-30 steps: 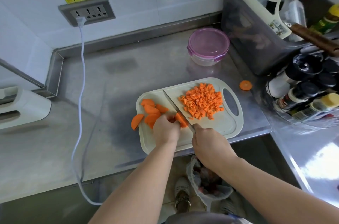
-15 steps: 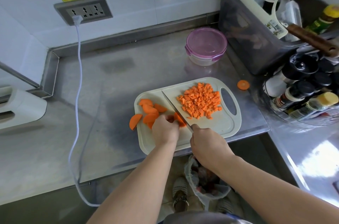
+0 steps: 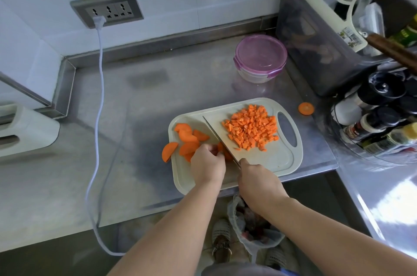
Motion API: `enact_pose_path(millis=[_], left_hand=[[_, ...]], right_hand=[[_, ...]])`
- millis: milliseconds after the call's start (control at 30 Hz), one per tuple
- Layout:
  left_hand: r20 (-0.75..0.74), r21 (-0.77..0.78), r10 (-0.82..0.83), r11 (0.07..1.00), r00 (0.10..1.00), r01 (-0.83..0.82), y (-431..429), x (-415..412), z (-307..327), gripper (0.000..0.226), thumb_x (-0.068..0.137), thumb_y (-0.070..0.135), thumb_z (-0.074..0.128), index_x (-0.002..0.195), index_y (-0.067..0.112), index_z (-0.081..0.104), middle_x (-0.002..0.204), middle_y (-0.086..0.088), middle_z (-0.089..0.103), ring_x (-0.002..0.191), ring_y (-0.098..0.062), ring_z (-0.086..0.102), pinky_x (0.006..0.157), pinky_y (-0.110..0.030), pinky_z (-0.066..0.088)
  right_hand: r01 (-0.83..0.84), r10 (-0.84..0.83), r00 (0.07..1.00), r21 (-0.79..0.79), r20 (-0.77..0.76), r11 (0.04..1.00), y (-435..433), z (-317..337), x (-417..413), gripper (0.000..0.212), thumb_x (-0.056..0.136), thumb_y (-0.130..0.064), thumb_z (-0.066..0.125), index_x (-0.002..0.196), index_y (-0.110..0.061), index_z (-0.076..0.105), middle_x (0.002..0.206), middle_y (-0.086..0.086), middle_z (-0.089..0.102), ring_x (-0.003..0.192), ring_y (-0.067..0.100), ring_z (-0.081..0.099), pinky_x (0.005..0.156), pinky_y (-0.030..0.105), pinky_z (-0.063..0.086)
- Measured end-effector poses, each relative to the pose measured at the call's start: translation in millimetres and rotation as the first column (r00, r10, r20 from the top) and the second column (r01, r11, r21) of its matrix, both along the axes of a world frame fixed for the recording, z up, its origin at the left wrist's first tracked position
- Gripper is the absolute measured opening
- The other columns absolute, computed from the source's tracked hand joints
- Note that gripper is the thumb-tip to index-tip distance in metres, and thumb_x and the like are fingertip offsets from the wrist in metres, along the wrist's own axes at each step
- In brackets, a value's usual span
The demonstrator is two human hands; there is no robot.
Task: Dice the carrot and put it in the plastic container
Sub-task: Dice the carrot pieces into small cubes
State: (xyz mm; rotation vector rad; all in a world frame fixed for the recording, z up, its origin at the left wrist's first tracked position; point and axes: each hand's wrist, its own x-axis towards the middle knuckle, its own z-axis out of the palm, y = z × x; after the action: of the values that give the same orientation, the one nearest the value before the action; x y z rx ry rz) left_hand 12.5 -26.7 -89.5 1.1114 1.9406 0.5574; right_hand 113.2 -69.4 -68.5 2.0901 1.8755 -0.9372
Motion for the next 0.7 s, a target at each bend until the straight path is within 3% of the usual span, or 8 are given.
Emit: enact_pose_path(millis=[333, 600, 700], left_hand=[[0.051, 0.025, 0.035, 0.999, 0.998, -0.037, -2, 2, 2, 0.02, 0.09, 0.018, 0.061, 0.108, 0.011, 0.067, 0.103, -0.003, 0.069, 0.099, -0.021, 0.064, 0.08, -0.027, 0.047], [0.062, 0.034, 0.024, 0.999, 0.998, -0.026, -2, 2, 1, 0.014, 0.087, 0.018, 0.063, 0.099, 0.015, 0.07, 0.093, 0.003, 0.068, 0.088, -0.015, 0.06, 0.076, -0.027, 0.045], [0.084, 0.025, 0.047, 0.998, 0.995, -0.049, -3, 2, 0, 0.013, 0.087, 0.017, 0.063, 0.098, 0.015, 0.072, 0.095, 0.0, 0.072, 0.091, -0.018, 0.064, 0.083, -0.033, 0.051]], right_hand=[[0.11, -0.097, 0.987, 0.103, -0.13, 0.988, 6, 8, 9, 0.024, 0.101, -0.018, 0.034, 0.118, -0.011, 0.048, 0.097, 0.013, 0.064, 0.087, 0.034, 0.062, 0.077, 0.043, 0.053], [-0.006, 0.011, 0.998, 0.1, -0.054, 0.995, -9, 10, 9, 0.023, 0.099, -0.013, 0.036, 0.12, -0.013, 0.046, 0.088, 0.008, 0.062, 0.076, 0.028, 0.062, 0.065, 0.038, 0.051], [-0.111, 0.109, 0.994, 0.101, 0.028, 0.989, -10, 6, 9, 0.027, 0.097, -0.009, 0.037, 0.124, -0.01, 0.044, 0.073, 0.0, 0.045, 0.058, 0.02, 0.045, 0.059, 0.033, 0.041]])
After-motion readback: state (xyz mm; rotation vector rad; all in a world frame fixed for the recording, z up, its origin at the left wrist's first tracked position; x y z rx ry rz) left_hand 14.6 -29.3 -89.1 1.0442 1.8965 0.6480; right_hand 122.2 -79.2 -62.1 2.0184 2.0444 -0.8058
